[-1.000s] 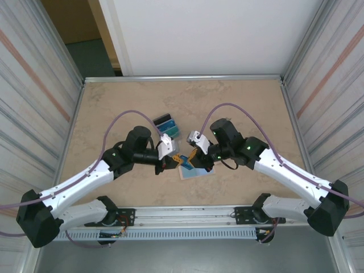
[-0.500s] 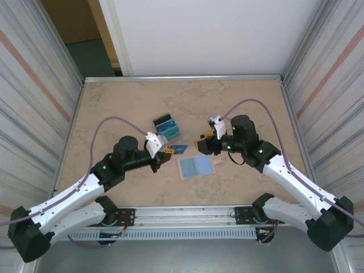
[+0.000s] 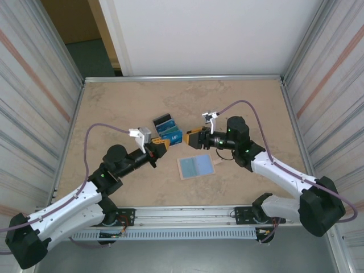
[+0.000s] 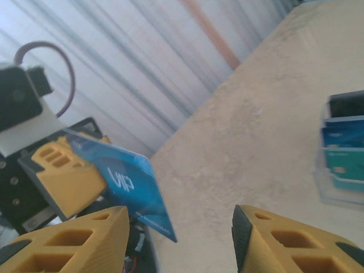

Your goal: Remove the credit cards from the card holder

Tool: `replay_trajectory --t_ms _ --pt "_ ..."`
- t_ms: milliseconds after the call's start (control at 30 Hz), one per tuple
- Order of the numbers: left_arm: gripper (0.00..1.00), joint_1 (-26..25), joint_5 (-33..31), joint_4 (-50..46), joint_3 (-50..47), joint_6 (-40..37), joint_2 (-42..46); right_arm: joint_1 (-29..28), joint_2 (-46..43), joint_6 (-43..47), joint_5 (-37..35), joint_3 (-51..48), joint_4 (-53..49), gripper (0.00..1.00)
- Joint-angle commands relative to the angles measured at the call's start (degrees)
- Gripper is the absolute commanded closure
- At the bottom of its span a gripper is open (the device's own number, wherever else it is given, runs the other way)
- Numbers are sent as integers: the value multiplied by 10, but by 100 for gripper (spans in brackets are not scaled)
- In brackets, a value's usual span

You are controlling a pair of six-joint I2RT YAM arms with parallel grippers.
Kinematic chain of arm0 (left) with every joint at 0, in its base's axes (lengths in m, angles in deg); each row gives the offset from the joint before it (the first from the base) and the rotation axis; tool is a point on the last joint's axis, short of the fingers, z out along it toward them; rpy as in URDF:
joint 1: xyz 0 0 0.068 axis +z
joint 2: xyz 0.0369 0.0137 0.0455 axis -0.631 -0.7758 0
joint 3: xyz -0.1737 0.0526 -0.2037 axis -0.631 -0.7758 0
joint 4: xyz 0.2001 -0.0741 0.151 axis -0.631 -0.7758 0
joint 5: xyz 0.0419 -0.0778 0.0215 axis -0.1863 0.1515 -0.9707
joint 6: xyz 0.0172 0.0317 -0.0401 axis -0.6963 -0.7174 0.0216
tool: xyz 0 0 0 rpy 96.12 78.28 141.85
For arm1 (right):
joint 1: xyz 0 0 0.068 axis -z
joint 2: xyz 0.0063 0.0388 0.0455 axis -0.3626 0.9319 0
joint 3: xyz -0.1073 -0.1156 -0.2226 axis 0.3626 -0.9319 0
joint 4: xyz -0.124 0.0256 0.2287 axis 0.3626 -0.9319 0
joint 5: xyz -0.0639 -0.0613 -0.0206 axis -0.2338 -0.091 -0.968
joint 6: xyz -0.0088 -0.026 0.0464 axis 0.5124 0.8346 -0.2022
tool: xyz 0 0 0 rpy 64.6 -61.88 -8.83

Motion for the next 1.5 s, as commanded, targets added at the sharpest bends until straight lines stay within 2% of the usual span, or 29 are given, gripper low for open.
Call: replay_trajectory --t_ms 0,133,267,333,400,467,533,567,667,700,767,833,1000,1167,1333,1467 --pt "100 -1 -4 55 -8 38 0 -21 10 6 29 28 46 49" --pt "100 -1 11 75 -8 47 -13 -31 17 16 34 39 49 49" --pt "100 -1 29 90 -5 52 -27 -31 19 15 37 42 56 55" --pt "100 -1 36 93 -3 52 -31 -31 17 16 39 42 61 63" --pt "100 -1 39 96 -3 53 -32 -31 12 17 42 40 64 81" --pt "100 0 37 90 -3 53 -32 -31 5 20 42 39 62 93" --pt "100 1 35 79 -2 51 -31 -31 -2 29 40 38 53 99" --pt "91 2 36 69 0 47 -30 -32 -6 34 38 38 46 100" --pt "60 7 38 21 12 24 -17 -32 -23 59 34 41 6 100" --pt "52 10 39 -6 21 9 -10 -32 -29 70 31 43 -13 100" --pt "39 14 43 -66 44 -27 7 -33 -43 93 28 46 -53 100" --pt "32 17 54 -139 76 -80 22 -32 -56 120 27 53 -99 100" --pt "30 17 81 -319 175 -204 23 -35 -77 194 41 81 -229 100" --pt "28 17 117 -440 264 -272 -35 -52 -83 248 54 105 -309 100" --pt "30 13 165 -516 339 -316 -117 -72 -86 276 52 115 -338 100" --pt "36 7 193 -538 370 -344 -160 -77 -90 285 55 114 -339 100"
